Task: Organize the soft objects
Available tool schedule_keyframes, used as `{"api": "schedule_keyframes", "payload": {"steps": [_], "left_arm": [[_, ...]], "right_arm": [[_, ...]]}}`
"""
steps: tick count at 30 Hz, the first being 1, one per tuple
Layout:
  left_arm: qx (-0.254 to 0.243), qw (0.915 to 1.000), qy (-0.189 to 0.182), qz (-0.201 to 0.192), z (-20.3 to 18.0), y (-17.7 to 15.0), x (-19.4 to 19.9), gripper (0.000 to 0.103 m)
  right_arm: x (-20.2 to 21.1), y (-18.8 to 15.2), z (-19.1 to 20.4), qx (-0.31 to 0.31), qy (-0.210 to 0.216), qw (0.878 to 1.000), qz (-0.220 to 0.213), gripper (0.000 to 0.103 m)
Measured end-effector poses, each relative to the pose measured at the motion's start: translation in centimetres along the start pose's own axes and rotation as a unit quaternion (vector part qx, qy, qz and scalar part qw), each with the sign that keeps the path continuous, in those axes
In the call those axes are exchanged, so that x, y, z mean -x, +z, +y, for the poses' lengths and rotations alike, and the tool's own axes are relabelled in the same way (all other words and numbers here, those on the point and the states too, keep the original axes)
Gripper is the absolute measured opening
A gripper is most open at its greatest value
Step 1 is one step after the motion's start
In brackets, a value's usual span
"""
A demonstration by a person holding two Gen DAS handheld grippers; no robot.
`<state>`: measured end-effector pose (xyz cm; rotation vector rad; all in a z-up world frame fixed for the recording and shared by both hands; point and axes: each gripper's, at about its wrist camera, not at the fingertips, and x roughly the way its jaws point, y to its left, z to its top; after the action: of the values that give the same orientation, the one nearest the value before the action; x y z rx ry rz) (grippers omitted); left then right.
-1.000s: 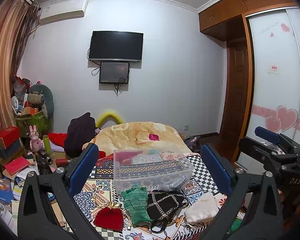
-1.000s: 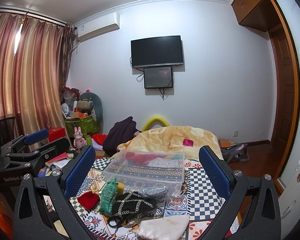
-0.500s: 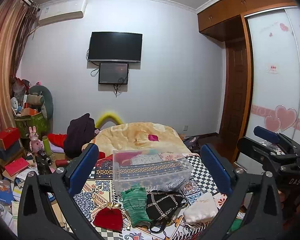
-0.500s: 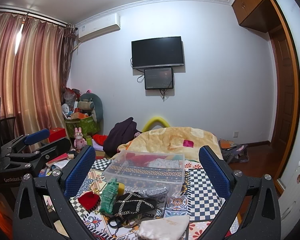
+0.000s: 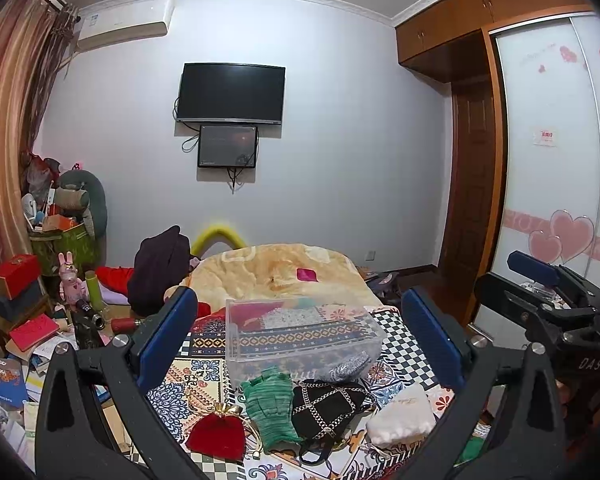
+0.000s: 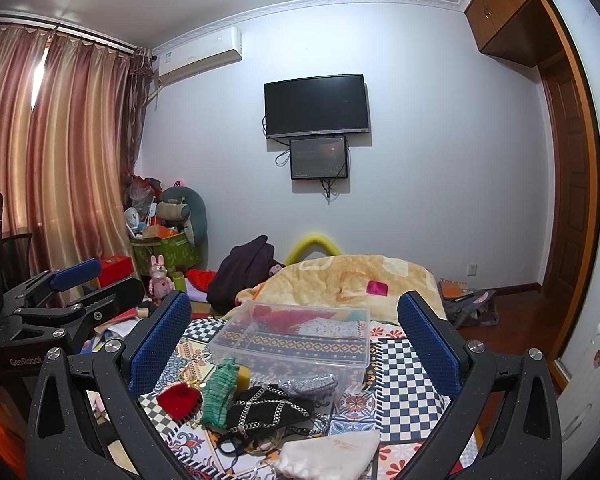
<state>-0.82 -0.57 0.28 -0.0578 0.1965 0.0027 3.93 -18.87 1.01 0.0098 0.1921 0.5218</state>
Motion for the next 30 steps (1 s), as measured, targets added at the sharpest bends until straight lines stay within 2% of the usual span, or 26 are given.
{"api": "schedule_keyframes", "payload": {"steps": [10,15,17,22,27,30], "left_arm": [[0.001,1.0,0.001,0.002,0.1,-0.2,0.0,0.103],[0.0,0.9997,0.003,0.022,0.6,-0.8,-0.9,0.103],[-0.001,0.9992,0.002,0.04,0.8,-1.4,-1.7,0.103],[-0.002,0.9932,0.011,0.116,1.5,-4.7,-4.9,0.103],[0.02,0.9815,0.017,0.19,2.8,-8.8,-7.8,0.103],[0.03,0.9744,0.02,0.222,3.4,-10.8,-9.3,0.103]], "right_arm": [[0.0,-0.4,-0.1,0.001,0.0,1.0,0.001,0.103],[-0.9,-1.3,-0.6,0.0,-0.007,1.0,0.019,0.103],[-1.5,-2.0,-1.0,0.0,-0.011,0.999,0.034,0.103],[-3.6,-5.2,-2.4,0.002,-0.026,0.995,0.1,0.103],[-5.6,-9.3,-4.6,-0.015,-0.036,0.983,0.177,0.103],[-6.6,-11.4,-5.7,-0.033,-0.037,0.975,0.217,0.103]]}}
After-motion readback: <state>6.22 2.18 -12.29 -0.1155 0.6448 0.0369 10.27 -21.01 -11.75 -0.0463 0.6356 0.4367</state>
